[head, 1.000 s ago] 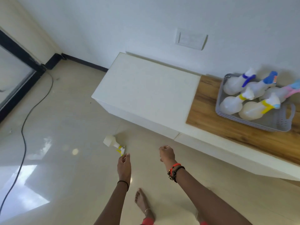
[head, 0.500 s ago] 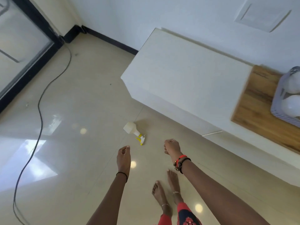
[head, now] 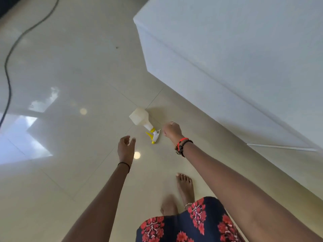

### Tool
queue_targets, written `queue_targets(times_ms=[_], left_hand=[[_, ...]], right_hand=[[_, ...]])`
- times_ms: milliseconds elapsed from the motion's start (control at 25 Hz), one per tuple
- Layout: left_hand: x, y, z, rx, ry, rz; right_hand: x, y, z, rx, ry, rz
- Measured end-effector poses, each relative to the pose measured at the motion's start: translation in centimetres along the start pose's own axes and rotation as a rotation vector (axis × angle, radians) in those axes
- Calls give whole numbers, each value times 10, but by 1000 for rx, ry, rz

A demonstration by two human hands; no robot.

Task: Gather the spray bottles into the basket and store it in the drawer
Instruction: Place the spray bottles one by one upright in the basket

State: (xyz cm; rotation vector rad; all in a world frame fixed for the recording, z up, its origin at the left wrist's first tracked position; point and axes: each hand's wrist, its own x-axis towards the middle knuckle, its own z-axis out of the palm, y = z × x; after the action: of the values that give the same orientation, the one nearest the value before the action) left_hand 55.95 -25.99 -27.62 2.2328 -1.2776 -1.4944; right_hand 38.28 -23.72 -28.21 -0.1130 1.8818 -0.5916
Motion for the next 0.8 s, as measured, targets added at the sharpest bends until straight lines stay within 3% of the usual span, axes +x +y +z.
queue_targets(times_ms=[200,360,520,800], left_hand=[[96,-13,33,102,-37,197],[158,-15,53,221,-93,340],[189,-11,67,310,-194,325],[171,-10,65,317,-215,297]], right_hand=[[93,-1,42,-132,-129,-106],[147,0,72,-93,-147,-126],[169,2,89,-71,-269,-120],[150,5,66,-140,-375,-81]])
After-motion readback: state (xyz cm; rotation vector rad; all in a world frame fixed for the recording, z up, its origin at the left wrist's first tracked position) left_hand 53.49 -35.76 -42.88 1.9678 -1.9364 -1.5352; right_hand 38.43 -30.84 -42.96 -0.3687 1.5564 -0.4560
